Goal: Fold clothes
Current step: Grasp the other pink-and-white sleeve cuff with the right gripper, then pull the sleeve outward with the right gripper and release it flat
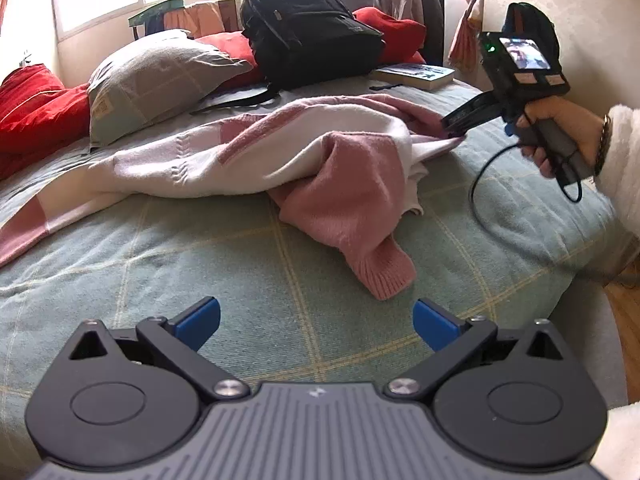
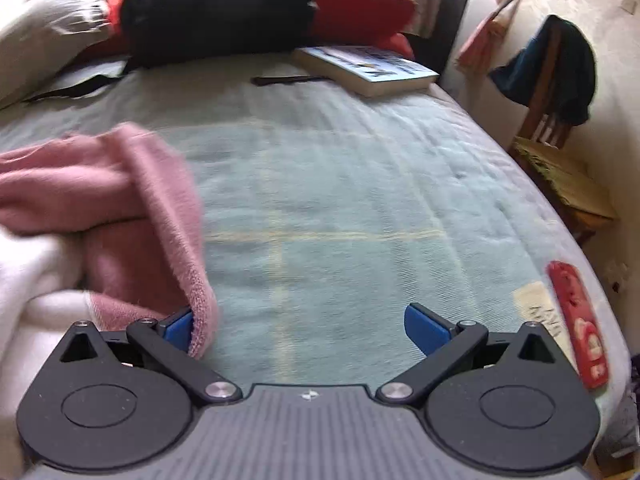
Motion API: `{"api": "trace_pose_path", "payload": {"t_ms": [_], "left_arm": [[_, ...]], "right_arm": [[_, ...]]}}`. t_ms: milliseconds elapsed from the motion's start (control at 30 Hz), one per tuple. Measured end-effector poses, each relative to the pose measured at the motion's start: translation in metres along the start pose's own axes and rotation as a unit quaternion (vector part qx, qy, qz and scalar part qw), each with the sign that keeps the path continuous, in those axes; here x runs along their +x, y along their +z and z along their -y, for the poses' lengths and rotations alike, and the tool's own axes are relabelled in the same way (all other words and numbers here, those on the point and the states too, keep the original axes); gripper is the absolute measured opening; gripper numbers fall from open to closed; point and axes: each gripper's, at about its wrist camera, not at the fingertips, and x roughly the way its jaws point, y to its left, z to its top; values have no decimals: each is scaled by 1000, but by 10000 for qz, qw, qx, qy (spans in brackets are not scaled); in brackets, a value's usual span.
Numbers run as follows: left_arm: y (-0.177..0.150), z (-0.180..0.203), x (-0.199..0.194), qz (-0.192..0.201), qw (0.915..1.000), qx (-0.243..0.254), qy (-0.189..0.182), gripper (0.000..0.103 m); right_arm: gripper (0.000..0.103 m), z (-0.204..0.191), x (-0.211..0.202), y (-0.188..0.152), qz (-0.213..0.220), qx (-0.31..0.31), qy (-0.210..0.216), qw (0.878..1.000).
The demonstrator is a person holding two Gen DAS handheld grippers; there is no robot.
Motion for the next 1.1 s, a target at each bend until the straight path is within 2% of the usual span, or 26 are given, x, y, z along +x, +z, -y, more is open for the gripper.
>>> {"api": "trace_pose_path", "payload": {"t_ms": [100, 200, 333, 467, 667, 767, 867, 933, 1000, 1100], "left_arm": [[-2, 1, -2, 12, 10000, 49, -54, 102], [-2, 0, -2, -6, 10000, 18, -15, 102], [-1, 2, 0, -32, 10000, 30, 8, 102], [0, 7, 1, -59, 9999, 89, -17, 102], [3, 15, 3, -100, 9998, 177, -53, 102], [4, 18, 4, -126, 9996, 224, -76, 102], [3, 21, 5, -169, 9995, 273, -63, 102], [4, 22, 6, -189, 9994, 296, -38, 102], [3, 22, 7, -207, 9993, 311, -35, 102], [3, 24, 9, -234, 9991, 336, -97, 102]], "right_arm": [[103, 5, 3, 6, 129, -265, -377, 9989], [103, 19, 11, 17, 95, -287, -482, 9984], [103, 43, 23, 36, 351, -231, -1213, 9917], [103, 61, 29, 44, 82, 80, -897, 9959], [103, 52, 9, 27, 227, -251, -369, 9987], [103, 46, -4, 20, 343, -467, 121, 9982], [103, 43, -19, 14, 295, -700, 677, 9948], [103, 44, -26, 11, 217, -829, 898, 9923], [103, 48, -32, 7, 117, -908, 998, 9908], [103, 58, -32, 0, -51, -894, 833, 9925]]}}
